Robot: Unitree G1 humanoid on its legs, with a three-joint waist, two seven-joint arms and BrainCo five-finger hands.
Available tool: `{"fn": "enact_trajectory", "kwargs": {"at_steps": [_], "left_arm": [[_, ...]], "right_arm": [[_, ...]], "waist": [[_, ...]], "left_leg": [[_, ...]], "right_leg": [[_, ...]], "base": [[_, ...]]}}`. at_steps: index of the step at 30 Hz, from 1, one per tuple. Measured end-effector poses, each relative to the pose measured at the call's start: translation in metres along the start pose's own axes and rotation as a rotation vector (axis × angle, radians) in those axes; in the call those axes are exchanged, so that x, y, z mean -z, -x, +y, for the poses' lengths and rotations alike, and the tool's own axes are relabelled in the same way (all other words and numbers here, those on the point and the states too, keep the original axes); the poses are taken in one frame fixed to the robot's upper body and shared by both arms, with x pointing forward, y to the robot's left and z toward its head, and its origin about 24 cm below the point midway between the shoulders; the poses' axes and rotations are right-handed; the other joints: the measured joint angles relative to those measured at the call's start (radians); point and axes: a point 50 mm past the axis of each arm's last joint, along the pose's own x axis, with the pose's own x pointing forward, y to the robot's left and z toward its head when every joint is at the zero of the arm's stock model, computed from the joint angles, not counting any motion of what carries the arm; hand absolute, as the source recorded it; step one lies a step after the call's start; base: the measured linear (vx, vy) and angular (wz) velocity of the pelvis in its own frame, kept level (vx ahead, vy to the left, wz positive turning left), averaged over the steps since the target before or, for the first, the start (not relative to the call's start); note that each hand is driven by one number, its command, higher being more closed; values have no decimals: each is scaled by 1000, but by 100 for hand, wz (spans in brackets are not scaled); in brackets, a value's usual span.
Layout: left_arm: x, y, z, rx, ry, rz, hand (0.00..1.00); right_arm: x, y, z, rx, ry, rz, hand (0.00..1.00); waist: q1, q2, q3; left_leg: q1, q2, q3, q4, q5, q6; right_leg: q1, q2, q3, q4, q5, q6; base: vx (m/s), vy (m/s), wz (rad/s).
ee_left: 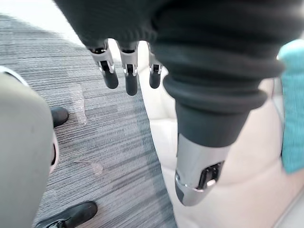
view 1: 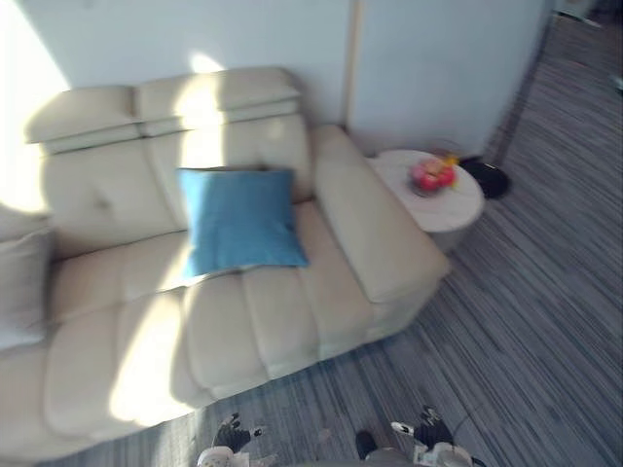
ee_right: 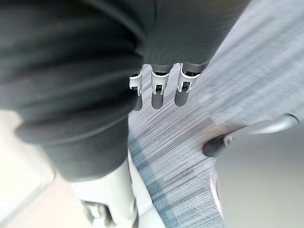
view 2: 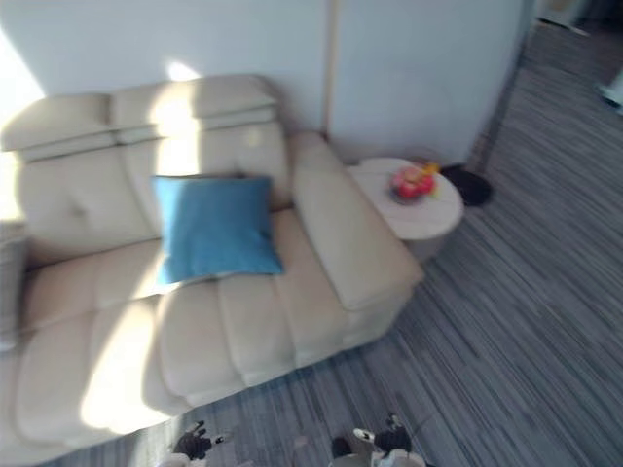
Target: Pick up cushions and gather them together orderly.
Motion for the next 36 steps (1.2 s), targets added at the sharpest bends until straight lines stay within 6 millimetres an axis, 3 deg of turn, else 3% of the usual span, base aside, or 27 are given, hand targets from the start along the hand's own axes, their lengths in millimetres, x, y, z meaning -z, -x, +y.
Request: {"fn": "enact_trajectory", "kwargs": {"at_steps": [1, 3, 5, 7, 9, 11, 12, 13, 14, 15, 16, 17, 18, 20, 23, 24, 25, 26, 27, 29, 31, 32, 33, 35, 36], "left_arm": [[-4, -1, -1, 1, 1, -14, 0], [-5, -1, 1, -4, 3, -19, 0], [-5, -1, -2, -9, 43, -16, 0], [-10, -3, -11, 17, 43, -22, 0], [-7, -2, -15, 28, 35, -7, 0], [-5, -2, -14, 26, 26, 6, 0], [-2, -2, -13, 21, 33, 22, 0], [0, -1, -11, 13, 48, 23, 0], [-2, -1, -10, 6, 62, 16, 0], [-2, -1, -10, 5, 62, 11, 0], [-5, -1, -9, 3, 61, -2, 0], [-6, -1, -8, 2, 61, -13, 0], [-7, -1, -9, 1, 64, -21, 0], [-11, -1, -8, -4, 74, -46, 0], [-8, 0, -6, -13, 91, -38, 0], [-2, 1, -6, -11, 93, -20, 0], [0, 1, -4, -19, 99, -11, 0], [-1, 1, 2, -31, 84, -10, 0], [-2, 0, 5, -35, 78, -12, 0], [-4, 0, 13, -50, 61, -13, 0], [-4, -2, 12, -40, 36, -5, 0], [-7, -3, 9, -24, 4, -6, 0], [-11, -4, 6, -8, -25, -15, 0], [-16, -6, 1, 10, -44, -28, 0], [-17, -6, -2, 21, -55, -31, 0]], "right_arm": [[-2, 0, 1, -1, -3, -8, 0], [-3, 0, 2, 2, 1, -14, 0], [-8, -2, -2, 8, 16, -27, 0], [-12, -4, -9, 26, 28, -36, 0], [-14, -5, -13, 35, 36, -38, 0], [-11, -4, -10, 27, 27, -25, 0], [-8, -4, -8, 22, 28, -13, 0], [-8, -4, -7, 19, 26, -10, 0], [-8, -5, -7, 20, 27, -5, 0], [-7, -4, -8, 23, 28, -1, 0], [-4, -4, -11, 30, 33, 15, 0], [-2, -4, -14, 37, 37, 27, 0], [-1, -4, -15, 40, 39, 29, 0], [-1, -4, -15, 41, 39, 29, 0], [1, -3, -13, 39, 32, 33, 0], [1, -3, -11, 36, 26, 34, 0], [1, -3, -10, 35, 22, 31, 0], [5, 0, -6, 27, 7, 27, 0], [6, 1, -3, 21, 1, 23, 0], [8, 2, 4, 5, -11, 30, 0], [5, 1, 4, 4, -18, 23, 0], [2, -1, 4, 2, -16, 15, 0], [1, -1, 4, 3, -15, 14, 0], [-8, -4, 6, -4, -12, -11, 0], [-14, -6, 6, -4, -11, -24, 0]], "waist": [[3, -1, 0], [3, -4, -1], [3, 12, 3], [-9, 44, 23], [-16, 44, 22], [-29, 38, 25], [-28, 28, 29], [-23, 31, 35], [-16, 32, 41], [-16, 31, 43], [-3, 27, 45], [10, 24, 46], [16, 25, 46], [33, 27, 47], [39, 43, 43], [43, 54, 43], [45, 57, 40], [39, 28, 33], [39, 10, 32], [60, -31, 22], [57, -33, 30], [48, -29, 38], [41, -24, 42], [33, -11, 56], [30, -5, 61]], "left_leg": [[6, 16, 58, 4, 1, -1], [33, 28, 141, 11, 2, -5], [64, 44, 186, 7, 9, -14], [97, 53, 192, 2, 38, -23], [123, 55, 192, 29, 89, -24], [94, 126, 185, 220, 92, -30], [36, 212, 130, 465, 81, 27], [-6, 238, 71, 590, 19, 71], [-60, 216, -23, 675, -54, 74], [-87, 191, -72, 684, -76, 69], [-144, 111, -189, 656, -109, 56], [-187, 48, -267, 591, -122, 60], [-213, 20, -309, 553, -123, 63], [-295, -63, -490, 370, -118, 60], [-320, -89, -712, 182, -76, 25], [-303, -74, -715, 188, -24, 26], [-293, -74, -709, 193, -11, 30], [-269, -72, -629, 196, -29, 37], [-254, -72, -590, 192, -42, 40], [-212, -75, -459, 178, -53, 49], [-173, -76, -378, 159, -58, 54], [-145, -73, -340, 145, -58, 55], [-119, -70, -325, 127, -58, 55], [-76, -55, -298, 82, -61, 55], [-45, -38, -270, 57, -63, 52]], "right_leg": [[-39, -51, -224, 67, -20, -34], [-50, -108, -514, 142, -42, -71], [-51, -99, -631, 171, -67, -87], [-54, -55, -565, 180, -88, -89], [-51, -26, -504, 177, -102, -88], [-33, 8, -440, 151, -117, -69], [4, 45, -375, 96, -109, -82], [27, 71, -329, 73, -106, -96], [62, 106, -247, 45, -100, -117], [77, 116, -218, 35, -98, -120], [109, 123, -154, 21, -97, -121], [127, 134, -79, 16, -98, -121], [137, 138, -45, 11, -98, -121], [141, 155, 82, 7, -98, -121], [145, 196, 210, 11, -105, -106], [149, 216, 251, 30, -119, -84], [151, 222, 275, 45, -129, -81], [137, 208, 304, 95, -166, -54], [114, 197, 302, 132, -186, -47], [26, 158, 248, 274, -234, 27], [-30, 108, 87, 329, -246, 69], [-37, 68, -62, 331, -246, 66], [-34, 37, -195, 306, -252, 38], [-41, 19, -308, 239, -239, 3], [-43, 19, -363, 227, -199, -30]], "base": [[12, -61, -153], [64, -113, -151], [133, -184, -134], [152, -231, -108], [134, -194, -99], [111, -160, -91], [111, -123, -124], [146, -119, -182], [135, -38, -145], [147, 12, -179], [155, 58, -187], [174, 102, -196], [141, 103, -193], [159, 136, -194], [242, 209, -198], [229, 204, -176], [327, 261, -166], [311, 245, -130], [341, 254, -147], [249, 145, -149], [250, 76, -124], [309, 11, -104], [265, -45, -88], [268, -140, -90], [252, -164, -91]]}}
